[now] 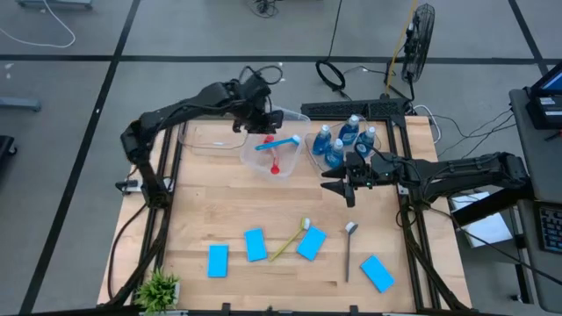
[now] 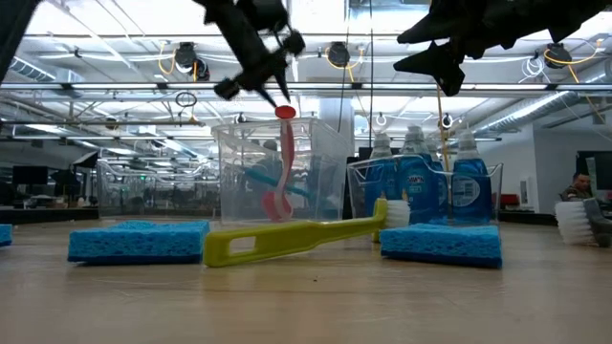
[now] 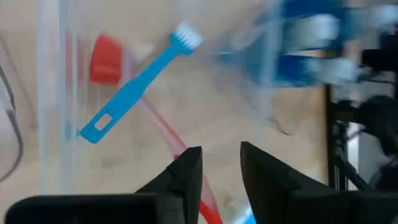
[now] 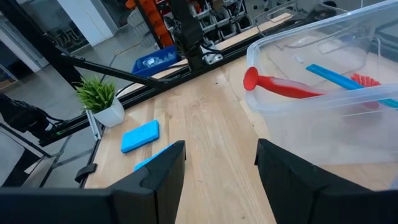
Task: Pick & Place Kitchen Sink Supplies
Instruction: Put the light green dish brush into the transparent container
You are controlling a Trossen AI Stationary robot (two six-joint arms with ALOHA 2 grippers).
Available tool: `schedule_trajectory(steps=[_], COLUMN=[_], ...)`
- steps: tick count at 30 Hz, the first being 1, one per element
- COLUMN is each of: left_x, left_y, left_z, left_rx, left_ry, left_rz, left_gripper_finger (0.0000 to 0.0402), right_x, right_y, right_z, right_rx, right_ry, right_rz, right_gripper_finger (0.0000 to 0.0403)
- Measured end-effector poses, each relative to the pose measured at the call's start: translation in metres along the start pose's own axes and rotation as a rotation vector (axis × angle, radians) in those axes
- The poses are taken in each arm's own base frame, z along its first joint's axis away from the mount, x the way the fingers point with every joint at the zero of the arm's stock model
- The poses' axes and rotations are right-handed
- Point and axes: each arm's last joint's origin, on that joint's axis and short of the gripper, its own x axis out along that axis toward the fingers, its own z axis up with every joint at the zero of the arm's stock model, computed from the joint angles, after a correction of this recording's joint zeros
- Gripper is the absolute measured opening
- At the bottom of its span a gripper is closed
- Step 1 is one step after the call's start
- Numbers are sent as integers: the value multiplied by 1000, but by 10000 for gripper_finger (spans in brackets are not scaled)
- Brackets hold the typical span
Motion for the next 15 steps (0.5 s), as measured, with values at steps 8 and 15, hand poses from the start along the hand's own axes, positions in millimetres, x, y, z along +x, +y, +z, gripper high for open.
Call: schedule_trajectory(steps=[8, 15], left_x=[-65, -78], left_y=[-35, -61], left_z=[-61, -128], left_rx=[325, 541], left_ry=[-179, -219], left_rz=[-84, -107], left_gripper_finger=[141, 154], right_x=[0, -1], right_y=[6, 7], right_z=[4, 4], right_rx=[-61, -59], right_ry=[-4, 1], right_rz=[143, 168], right_gripper_finger=[185, 185])
